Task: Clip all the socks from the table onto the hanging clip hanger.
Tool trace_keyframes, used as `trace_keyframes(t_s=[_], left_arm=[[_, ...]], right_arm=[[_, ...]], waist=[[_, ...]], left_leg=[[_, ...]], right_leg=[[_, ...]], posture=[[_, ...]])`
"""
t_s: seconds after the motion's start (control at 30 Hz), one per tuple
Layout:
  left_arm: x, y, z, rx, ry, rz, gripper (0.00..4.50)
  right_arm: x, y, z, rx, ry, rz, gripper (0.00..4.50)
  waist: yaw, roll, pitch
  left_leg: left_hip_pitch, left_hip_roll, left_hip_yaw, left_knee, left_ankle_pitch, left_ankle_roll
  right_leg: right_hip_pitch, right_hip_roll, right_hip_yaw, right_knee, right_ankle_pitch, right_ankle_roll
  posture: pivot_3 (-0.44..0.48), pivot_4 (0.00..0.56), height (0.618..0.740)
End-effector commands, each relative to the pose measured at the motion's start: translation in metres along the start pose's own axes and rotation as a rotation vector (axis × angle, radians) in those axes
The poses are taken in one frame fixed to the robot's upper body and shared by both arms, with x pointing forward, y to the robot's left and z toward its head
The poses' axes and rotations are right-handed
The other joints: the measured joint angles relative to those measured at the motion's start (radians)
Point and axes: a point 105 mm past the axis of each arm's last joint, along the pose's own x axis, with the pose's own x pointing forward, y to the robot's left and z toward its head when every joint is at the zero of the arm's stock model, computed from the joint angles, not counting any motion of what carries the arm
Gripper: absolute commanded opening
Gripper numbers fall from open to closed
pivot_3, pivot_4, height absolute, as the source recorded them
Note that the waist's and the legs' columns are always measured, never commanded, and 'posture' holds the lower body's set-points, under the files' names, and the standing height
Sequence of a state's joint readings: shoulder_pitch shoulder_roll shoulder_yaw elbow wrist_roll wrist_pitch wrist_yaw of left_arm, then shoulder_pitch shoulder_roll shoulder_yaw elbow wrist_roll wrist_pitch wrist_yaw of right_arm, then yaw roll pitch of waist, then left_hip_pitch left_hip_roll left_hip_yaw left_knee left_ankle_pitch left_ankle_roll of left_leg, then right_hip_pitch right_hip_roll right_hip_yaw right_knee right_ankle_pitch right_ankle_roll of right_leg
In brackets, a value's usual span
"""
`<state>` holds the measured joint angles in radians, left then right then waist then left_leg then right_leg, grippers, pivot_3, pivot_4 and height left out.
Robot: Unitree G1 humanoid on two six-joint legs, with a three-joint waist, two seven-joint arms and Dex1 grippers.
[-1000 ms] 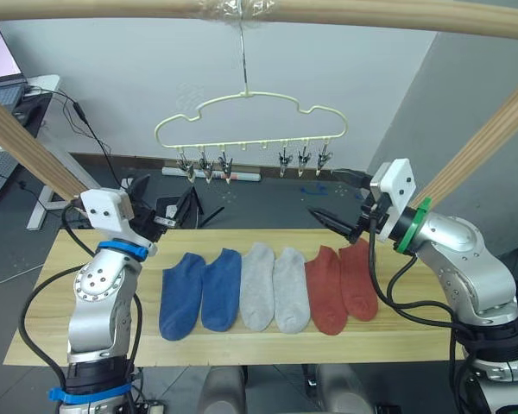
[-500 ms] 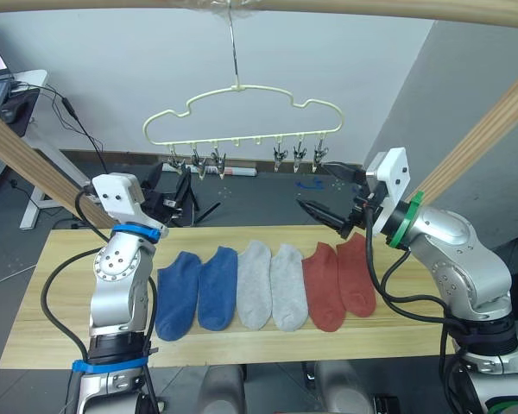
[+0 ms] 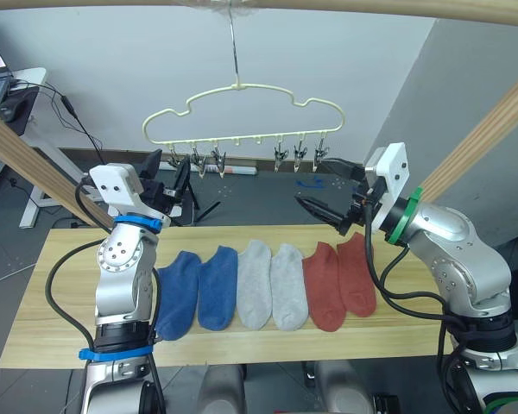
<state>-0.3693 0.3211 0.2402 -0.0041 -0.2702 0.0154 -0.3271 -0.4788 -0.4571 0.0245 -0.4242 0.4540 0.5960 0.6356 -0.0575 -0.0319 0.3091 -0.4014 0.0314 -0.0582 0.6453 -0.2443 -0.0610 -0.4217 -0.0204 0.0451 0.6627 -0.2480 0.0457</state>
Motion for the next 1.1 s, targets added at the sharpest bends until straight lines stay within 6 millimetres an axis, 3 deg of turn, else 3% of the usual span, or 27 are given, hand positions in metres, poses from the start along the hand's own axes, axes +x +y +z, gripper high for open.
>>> trace_keyframes(t_s=[0.03,0.13,0.27,0.4,0.5,0.67,0.83,0.9,1.1], left_arm=[[0.005,-0.004,0.012,-0.001,-0.046,-0.025,2.68],[0.006,-0.004,0.013,0.005,-0.052,-0.03,2.2],[0.007,-0.002,0.014,0.016,-0.05,-0.032,0.95],[0.004,0.002,0.015,0.028,-0.044,-0.022,0.09],[0.003,0.004,0.017,0.04,-0.045,-0.016,0.02],[0.001,0.006,0.022,0.055,-0.048,-0.013,0.02],[0.001,0.007,0.025,0.063,-0.049,-0.015,0.02],[0.001,0.008,0.026,0.06,-0.045,-0.011,0.02],[0.0,0.008,0.024,0.055,-0.024,-0.025,0.02]], right_arm=[[-0.001,0.009,0.013,-0.027,-0.05,0.024,4.5],[-0.002,0.01,0.013,-0.026,-0.051,0.025,4.5],[-0.003,0.012,0.013,-0.017,-0.05,0.025,4.5],[-0.007,0.015,0.005,0.002,-0.028,0.011,4.5],[-0.018,0.007,-0.015,0.01,0.034,-0.079,4.5],[-0.051,-0.005,-0.073,-0.023,0.243,-0.251,4.5],[-0.079,-0.012,-0.138,0.065,0.444,-0.403,4.5],[-0.083,-0.011,-0.16,0.13,0.506,-0.434,4.5],[-0.079,-0.026,-0.19,0.188,0.535,-0.578,4.5]], waist=[[0.0,0.0,0.0],[0.0,0.0,0.0],[0.0,0.0,0.0],[0.0,0.0,0.0],[0.0,0.0,0.0],[0.002,0.0,0.002],[-0.002,0.0,0.005],[-0.002,0.0,0.007],[-0.002,0.001,0.015]], left_leg=[[0.0,0.0,0.0,0.0,0.0,0.0],[0.0,0.0,0.0,0.0,0.0,0.0],[0.0,0.0,0.0,-0.001,0.0,0.0],[0.0,0.0,0.0,-0.001,0.0,0.0],[0.0,0.0,0.0,-0.001,0.0,0.0],[0.0,0.0,0.001,-0.001,0.0,0.0],[0.0,0.0,0.001,-0.001,0.0,-0.001],[0.0,0.001,0.002,-0.001,0.0,-0.001],[0.0,0.001,0.002,-0.001,0.0,-0.001]], right_leg=[[0.0,0.0,0.0,0.0,0.0,0.0],[0.0,0.0,0.0,0.0,0.0,0.0],[0.0,0.0,0.0,-0.001,0.0,0.0],[0.0,0.0,0.0,-0.001,0.0,0.0],[0.0,0.0,0.0,-0.001,0.0,0.0],[0.0,0.0,0.001,-0.002,-0.001,0.001],[-0.001,0.0,0.002,-0.002,-0.001,0.002],[-0.001,0.001,0.002,-0.001,-0.001,0.002],[-0.001,0.0,0.002,-0.001,-0.001,0.002]], posture=[[-0.091,0.323,0.721],[-0.092,0.322,0.721],[-0.09,0.321,0.721],[-0.087,0.32,0.721],[-0.071,0.326,0.721],[-0.065,0.332,0.721],[-0.066,0.34,0.721],[-0.063,0.338,0.721],[-0.059,0.338,0.721]])
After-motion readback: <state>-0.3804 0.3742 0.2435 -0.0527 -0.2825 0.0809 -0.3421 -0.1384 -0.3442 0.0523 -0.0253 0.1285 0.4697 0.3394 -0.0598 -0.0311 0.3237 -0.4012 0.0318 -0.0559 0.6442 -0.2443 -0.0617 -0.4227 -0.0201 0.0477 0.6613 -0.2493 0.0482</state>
